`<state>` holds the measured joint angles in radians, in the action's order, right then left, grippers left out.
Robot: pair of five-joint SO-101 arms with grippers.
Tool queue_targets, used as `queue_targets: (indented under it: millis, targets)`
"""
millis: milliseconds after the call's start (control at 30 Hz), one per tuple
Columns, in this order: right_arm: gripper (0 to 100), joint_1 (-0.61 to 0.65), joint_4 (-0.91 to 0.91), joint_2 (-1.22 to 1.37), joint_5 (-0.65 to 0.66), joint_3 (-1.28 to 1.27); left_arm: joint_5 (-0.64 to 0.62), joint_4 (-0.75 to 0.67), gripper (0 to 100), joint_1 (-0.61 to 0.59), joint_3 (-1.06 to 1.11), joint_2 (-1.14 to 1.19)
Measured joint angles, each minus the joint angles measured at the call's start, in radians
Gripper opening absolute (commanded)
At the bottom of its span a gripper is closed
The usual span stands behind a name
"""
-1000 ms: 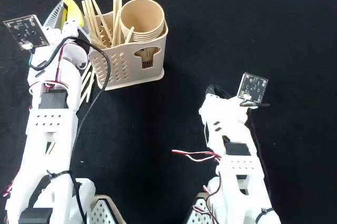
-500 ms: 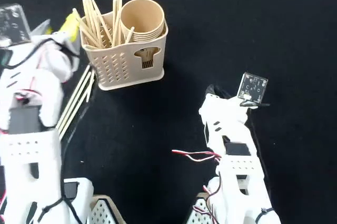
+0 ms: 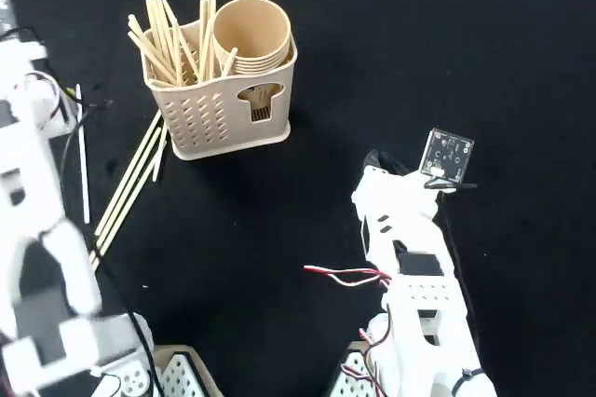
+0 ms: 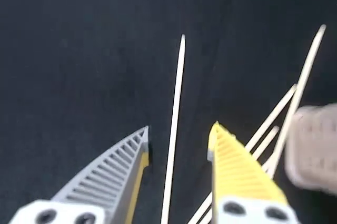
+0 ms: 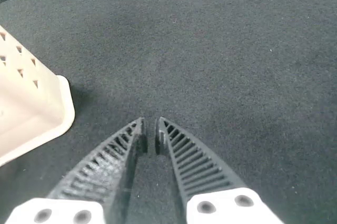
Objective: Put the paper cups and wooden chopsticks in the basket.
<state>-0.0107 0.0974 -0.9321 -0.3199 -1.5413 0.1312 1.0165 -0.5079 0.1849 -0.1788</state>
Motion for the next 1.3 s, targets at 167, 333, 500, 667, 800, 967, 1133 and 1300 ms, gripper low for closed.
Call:
queue_targets:
  millis: [167,333,500,667,800,967,1133,1300]
  targets:
    - [5.3,0.000,0.000,0.000,0.000,0.000,0.098,-0.011,19,0.000,-0.164,0.358]
    - [5.3,0.000,0.000,0.000,0.000,0.000,0.127,0.044,19,-0.023,-0.413,0.667]
    - [5.3,0.000,0.000,0.000,0.000,0.000,0.184,0.146,19,-0.049,-0.680,0.902]
    - [5.3,0.000,0.000,0.000,0.000,0.000,0.195,0.262,10,-0.044,-0.933,1.079]
    - [5.3,0.000,0.000,0.000,0.000,0.000,0.195,0.353,4,-0.018,-1.092,1.186]
    - [5.3,0.000,0.000,0.000,0.000,0.000,0.193,0.488,3,0.002,-1.286,1.286]
    - [5.3,0.000,0.000,0.000,0.000,0.000,0.193,0.637,3,-0.002,-1.462,1.341]
    - [5.3,0.000,0.000,0.000,0.000,0.000,0.135,0.732,3,-0.005,-1.683,1.356]
